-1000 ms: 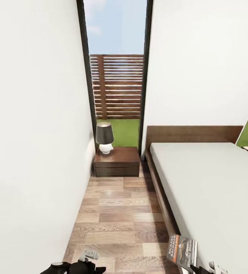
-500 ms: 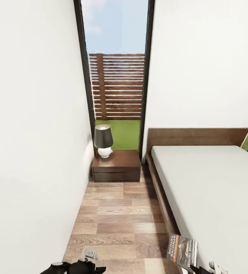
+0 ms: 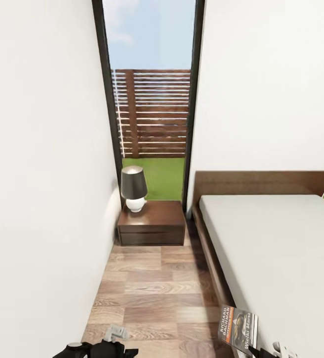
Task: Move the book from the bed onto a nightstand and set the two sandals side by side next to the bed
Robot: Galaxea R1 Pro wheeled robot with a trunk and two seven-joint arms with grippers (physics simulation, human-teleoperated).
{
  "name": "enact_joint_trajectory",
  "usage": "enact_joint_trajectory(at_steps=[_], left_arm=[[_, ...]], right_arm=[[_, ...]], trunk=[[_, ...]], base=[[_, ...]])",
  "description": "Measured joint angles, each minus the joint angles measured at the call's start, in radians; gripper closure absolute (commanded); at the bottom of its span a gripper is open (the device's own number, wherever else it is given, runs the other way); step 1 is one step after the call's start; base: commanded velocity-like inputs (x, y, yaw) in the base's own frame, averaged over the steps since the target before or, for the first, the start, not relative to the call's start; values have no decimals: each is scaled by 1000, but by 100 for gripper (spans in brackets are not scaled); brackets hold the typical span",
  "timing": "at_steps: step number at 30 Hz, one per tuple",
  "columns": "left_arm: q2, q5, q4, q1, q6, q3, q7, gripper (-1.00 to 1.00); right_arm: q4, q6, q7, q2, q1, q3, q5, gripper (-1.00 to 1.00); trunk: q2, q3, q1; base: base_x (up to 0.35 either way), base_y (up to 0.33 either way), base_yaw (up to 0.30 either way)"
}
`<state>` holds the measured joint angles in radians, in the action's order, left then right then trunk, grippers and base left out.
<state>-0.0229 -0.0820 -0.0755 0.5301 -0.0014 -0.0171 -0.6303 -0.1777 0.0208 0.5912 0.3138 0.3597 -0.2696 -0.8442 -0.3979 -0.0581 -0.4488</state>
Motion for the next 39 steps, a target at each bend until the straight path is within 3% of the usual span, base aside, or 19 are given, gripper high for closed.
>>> enact_joint_trajectory(at_steps=[39], left_arm=[[0, 0, 0, 0, 0, 0, 0, -100]], right_arm=[[0, 0, 0, 0, 0, 0, 0, 100]], trunk=[[0, 0, 0]], base=[[328, 0, 0]])
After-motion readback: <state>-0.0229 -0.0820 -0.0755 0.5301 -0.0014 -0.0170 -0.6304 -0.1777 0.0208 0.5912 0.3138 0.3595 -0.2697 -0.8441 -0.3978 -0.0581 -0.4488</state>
